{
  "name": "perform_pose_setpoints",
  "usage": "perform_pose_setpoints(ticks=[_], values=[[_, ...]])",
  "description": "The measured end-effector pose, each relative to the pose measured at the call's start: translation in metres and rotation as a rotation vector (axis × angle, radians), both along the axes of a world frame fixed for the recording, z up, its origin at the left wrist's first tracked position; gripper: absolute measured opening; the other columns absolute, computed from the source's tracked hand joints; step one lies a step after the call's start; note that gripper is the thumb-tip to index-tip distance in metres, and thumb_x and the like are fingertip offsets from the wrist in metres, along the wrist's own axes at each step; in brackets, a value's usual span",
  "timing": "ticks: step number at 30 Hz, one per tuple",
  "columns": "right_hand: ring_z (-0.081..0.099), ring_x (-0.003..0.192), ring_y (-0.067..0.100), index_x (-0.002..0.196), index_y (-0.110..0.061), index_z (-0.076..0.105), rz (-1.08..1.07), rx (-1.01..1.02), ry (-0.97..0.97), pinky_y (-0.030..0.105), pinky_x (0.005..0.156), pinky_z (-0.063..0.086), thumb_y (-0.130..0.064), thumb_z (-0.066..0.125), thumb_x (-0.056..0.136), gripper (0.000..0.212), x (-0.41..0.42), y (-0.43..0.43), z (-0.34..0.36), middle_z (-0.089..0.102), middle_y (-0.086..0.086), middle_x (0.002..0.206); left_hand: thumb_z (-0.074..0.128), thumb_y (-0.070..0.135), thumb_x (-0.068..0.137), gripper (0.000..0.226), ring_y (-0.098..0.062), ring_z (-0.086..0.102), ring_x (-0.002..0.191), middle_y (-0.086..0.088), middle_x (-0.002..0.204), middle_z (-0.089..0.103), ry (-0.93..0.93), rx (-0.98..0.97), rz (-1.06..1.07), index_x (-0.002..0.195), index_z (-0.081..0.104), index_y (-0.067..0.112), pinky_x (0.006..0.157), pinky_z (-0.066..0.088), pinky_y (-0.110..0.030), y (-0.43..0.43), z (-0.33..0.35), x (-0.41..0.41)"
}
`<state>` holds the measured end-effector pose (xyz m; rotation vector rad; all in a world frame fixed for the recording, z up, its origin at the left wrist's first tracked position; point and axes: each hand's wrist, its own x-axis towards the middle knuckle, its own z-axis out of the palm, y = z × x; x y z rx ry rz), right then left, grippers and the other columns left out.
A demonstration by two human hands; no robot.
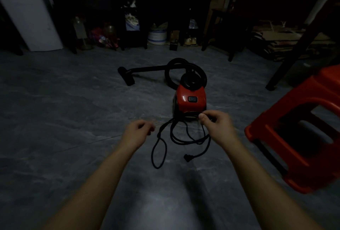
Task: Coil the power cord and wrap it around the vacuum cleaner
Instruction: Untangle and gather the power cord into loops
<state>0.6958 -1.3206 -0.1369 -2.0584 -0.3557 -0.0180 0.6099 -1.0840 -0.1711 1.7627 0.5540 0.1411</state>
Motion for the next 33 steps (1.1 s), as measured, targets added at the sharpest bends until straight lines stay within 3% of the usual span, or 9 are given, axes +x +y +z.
perform_pose_setpoints(ticks=[3, 7, 12, 15, 19, 22, 26, 30, 33], values=[[0.065, 0.072, -0.004, 0.081, -0.03, 0.071, -0.013, 0.056, 0.004, 0.02, 0.072, 0.049, -0.022, 0.065, 0.094, 0.017, 0.0, -0.001, 0.003, 0.071, -0.011, 0.076, 0.053, 0.022, 0.1, 0.026, -0.02, 0.064, 0.079, -0.016, 0.1, 0.073, 0.086, -0.042, 0.023, 0.099, 0.071, 0.003, 0.06, 0.043, -0.025, 0.001, -0.007, -0.002], [0.067, 0.078, 0.003, 0.08, -0.034, 0.07, -0.014, 0.085, 0.021, 0.023, 0.076, 0.051, -0.021, 0.065, 0.094, 0.02, -0.002, -0.001, 0.005, 0.072, -0.01, 0.078, 0.057, 0.023, 0.099, 0.02, -0.015, 0.061, 0.07, -0.019, 0.1, 0.07, 0.12, -0.047, -0.018, 0.098, 0.068, 0.006, 0.052, 0.045, -0.017, -0.006, -0.017, -0.002], [0.067, 0.078, 0.002, 0.086, -0.026, 0.073, -0.019, 0.084, 0.008, 0.02, 0.075, 0.05, -0.02, 0.065, 0.094, 0.012, -0.005, -0.003, 0.008, 0.072, -0.009, 0.079, 0.056, 0.036, 0.098, 0.029, -0.023, 0.067, 0.085, -0.014, 0.107, 0.069, 0.261, -0.082, -0.013, 0.113, 0.06, 0.012, 0.069, 0.05, -0.032, -0.009, -0.023, -0.004], [0.067, 0.078, 0.002, 0.088, -0.022, 0.073, -0.006, 0.093, 0.011, 0.018, 0.074, 0.049, -0.019, 0.065, 0.094, 0.011, -0.007, -0.006, 0.01, 0.071, -0.009, 0.08, 0.051, 0.045, 0.098, 0.045, -0.029, 0.068, 0.097, -0.018, 0.115, 0.068, 0.328, -0.361, 0.043, 0.124, 0.055, 0.008, 0.077, 0.055, -0.041, -0.009, -0.023, -0.004], [0.064, 0.073, -0.006, 0.086, -0.025, 0.071, 0.063, 0.058, -0.002, 0.01, 0.069, 0.047, -0.017, 0.065, 0.094, 0.013, -0.013, -0.008, 0.016, 0.07, -0.011, 0.077, 0.059, 0.048, 0.093, 0.067, -0.029, 0.063, 0.113, -0.019, 0.133, 0.058, 0.281, -0.786, 0.1, 0.141, 0.04, 0.005, 0.085, 0.056, -0.044, -0.011, -0.024, -0.002], [0.062, 0.071, -0.008, 0.085, -0.027, 0.071, 0.123, 0.029, 0.005, 0.007, 0.067, 0.046, -0.017, 0.065, 0.094, 0.016, -0.018, -0.009, 0.02, 0.069, -0.01, 0.077, 0.069, 0.04, 0.089, 0.049, -0.025, 0.062, 0.114, -0.012, 0.133, 0.056, 0.21, -0.804, 0.141, 0.125, 0.055, 0.01, 0.085, 0.055, -0.039, -0.016, -0.026, 0.0], [0.066, 0.079, 0.0, 0.093, -0.025, 0.073, 0.149, -0.085, 0.068, 0.008, 0.067, 0.048, -0.024, 0.066, 0.094, 0.007, -0.02, -0.012, 0.02, 0.072, -0.005, 0.085, 0.069, 0.026, 0.09, 0.027, -0.017, 0.067, 0.096, -0.008, 0.118, 0.066, 0.118, -0.847, 0.142, 0.111, 0.066, 0.01, 0.075, 0.056, -0.031, -0.015, -0.026, 0.002], [0.065, 0.077, 0.007, 0.095, -0.017, 0.075, 0.135, -0.179, 0.086, 0.01, 0.064, 0.046, -0.024, 0.065, 0.094, 0.012, -0.02, -0.014, 0.016, 0.073, 0.001, 0.086, 0.064, 0.001, 0.09, 0.023, -0.018, 0.069, 0.083, -0.013, 0.103, 0.07, 0.061, -0.871, 0.188, 0.113, 0.059, 0.006, 0.054, 0.057, -0.023, -0.007, -0.025, 0.006], [0.061, 0.072, 0.004, 0.096, -0.015, 0.076, 0.1, -0.234, 0.066, 0.01, 0.06, 0.043, -0.025, 0.066, 0.094, 0.014, -0.018, -0.015, 0.015, 0.072, -0.001, 0.084, 0.063, -0.003, 0.089, 0.015, -0.018, 0.069, 0.082, -0.013, 0.1, 0.07, 0.045, -0.803, 0.152, 0.094, 0.061, 0.011, 0.052, 0.054, -0.022, -0.007, -0.022, 0.006]])
